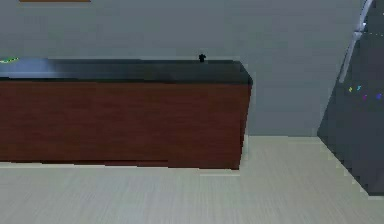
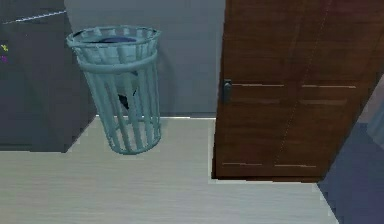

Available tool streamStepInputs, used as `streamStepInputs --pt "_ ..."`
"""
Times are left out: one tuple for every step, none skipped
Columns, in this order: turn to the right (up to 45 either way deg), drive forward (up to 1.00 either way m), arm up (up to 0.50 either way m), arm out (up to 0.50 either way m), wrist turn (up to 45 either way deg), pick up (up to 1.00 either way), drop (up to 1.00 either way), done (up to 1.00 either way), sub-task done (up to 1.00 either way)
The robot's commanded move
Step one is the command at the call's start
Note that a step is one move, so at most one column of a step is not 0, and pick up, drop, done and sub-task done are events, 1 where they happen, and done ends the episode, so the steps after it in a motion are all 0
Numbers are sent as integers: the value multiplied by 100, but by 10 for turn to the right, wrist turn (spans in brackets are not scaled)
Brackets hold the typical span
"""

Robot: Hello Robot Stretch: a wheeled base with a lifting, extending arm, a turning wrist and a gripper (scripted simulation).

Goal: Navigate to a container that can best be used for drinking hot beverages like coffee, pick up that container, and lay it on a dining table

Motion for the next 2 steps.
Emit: streamStepInputs --pt "-30 0 0 0 0 0 0 0 0" --pt "0 10 0 0 0 0 0 0 0"
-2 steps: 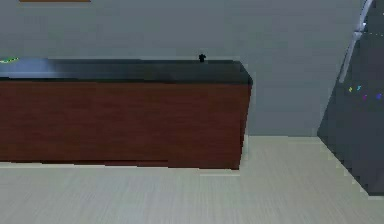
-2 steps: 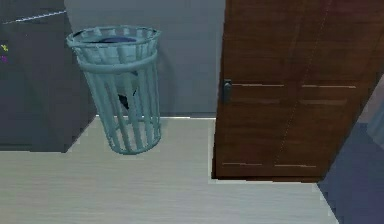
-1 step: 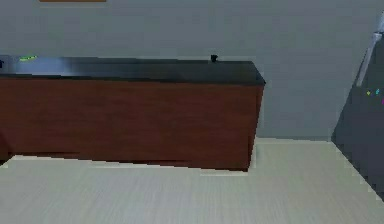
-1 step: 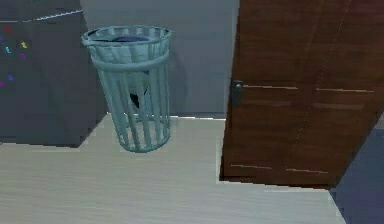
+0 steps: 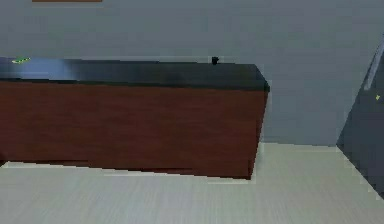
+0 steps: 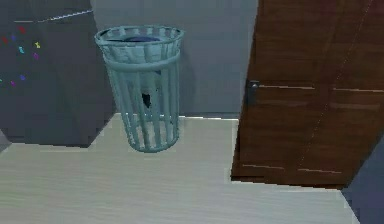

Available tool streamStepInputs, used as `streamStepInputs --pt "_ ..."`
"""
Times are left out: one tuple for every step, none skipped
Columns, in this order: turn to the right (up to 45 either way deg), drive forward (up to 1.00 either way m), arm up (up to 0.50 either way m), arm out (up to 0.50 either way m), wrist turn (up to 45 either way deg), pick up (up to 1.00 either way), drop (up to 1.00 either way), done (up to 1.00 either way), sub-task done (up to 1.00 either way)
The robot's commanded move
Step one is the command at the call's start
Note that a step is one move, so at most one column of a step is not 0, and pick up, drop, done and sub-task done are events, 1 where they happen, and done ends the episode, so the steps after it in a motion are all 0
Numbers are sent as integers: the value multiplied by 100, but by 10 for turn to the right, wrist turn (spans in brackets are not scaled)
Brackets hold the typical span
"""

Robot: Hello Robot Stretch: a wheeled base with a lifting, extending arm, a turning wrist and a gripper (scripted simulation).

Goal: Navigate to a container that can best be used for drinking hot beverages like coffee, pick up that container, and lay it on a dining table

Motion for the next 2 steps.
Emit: streamStepInputs --pt "-330 0 0 0 0 0 0 0 0" --pt "-30 0 0 0 0 0 0 0 0"
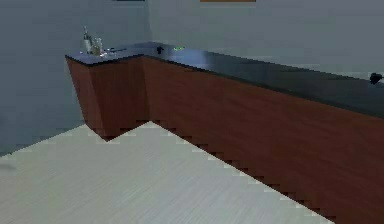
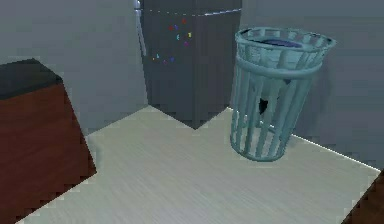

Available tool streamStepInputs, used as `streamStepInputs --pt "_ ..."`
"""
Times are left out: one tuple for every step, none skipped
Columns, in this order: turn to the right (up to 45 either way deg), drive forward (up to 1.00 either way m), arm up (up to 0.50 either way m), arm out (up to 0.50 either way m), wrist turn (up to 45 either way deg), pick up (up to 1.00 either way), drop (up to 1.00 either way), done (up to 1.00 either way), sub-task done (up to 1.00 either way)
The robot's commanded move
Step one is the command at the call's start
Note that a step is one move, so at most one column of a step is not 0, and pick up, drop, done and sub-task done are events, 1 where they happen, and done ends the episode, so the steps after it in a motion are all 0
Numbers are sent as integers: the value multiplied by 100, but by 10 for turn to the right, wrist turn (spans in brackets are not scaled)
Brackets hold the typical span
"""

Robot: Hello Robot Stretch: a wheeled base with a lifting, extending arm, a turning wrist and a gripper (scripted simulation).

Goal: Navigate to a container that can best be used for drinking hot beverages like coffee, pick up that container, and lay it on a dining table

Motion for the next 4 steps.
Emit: streamStepInputs --pt "0 50 0 0 0 0 0 0 0" --pt "-330 0 0 0 0 0 0 0 0" --pt "0 100 0 0 0 0 0 0 0" --pt "-150 0 0 0 0 0 0 0 0"
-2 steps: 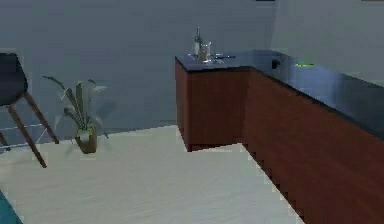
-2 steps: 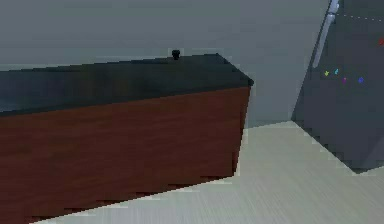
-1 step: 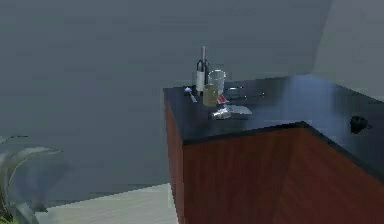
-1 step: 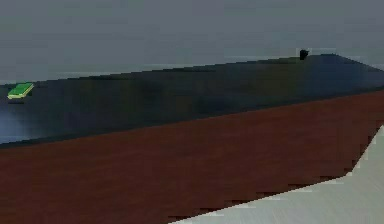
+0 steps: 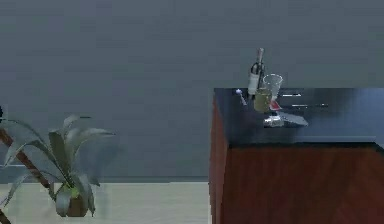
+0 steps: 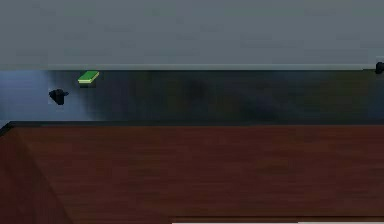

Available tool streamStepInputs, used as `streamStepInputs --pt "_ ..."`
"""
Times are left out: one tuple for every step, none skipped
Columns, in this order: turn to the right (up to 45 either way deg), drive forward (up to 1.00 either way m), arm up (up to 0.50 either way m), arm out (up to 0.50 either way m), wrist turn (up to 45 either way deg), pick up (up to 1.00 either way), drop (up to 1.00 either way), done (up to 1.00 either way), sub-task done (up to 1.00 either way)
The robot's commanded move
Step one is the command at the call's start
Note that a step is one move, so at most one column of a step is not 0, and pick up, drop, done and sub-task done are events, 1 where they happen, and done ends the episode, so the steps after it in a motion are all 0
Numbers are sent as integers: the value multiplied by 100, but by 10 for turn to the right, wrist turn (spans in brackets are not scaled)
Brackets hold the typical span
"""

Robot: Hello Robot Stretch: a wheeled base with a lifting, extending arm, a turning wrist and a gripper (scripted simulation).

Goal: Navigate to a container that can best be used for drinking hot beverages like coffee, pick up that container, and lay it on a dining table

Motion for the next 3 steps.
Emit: streamStepInputs --pt "0 15 0 0 0 0 0 0 0" --pt "-450 0 0 0 0 0 0 0 0" --pt "-180 0 0 0 0 0 0 0 0"
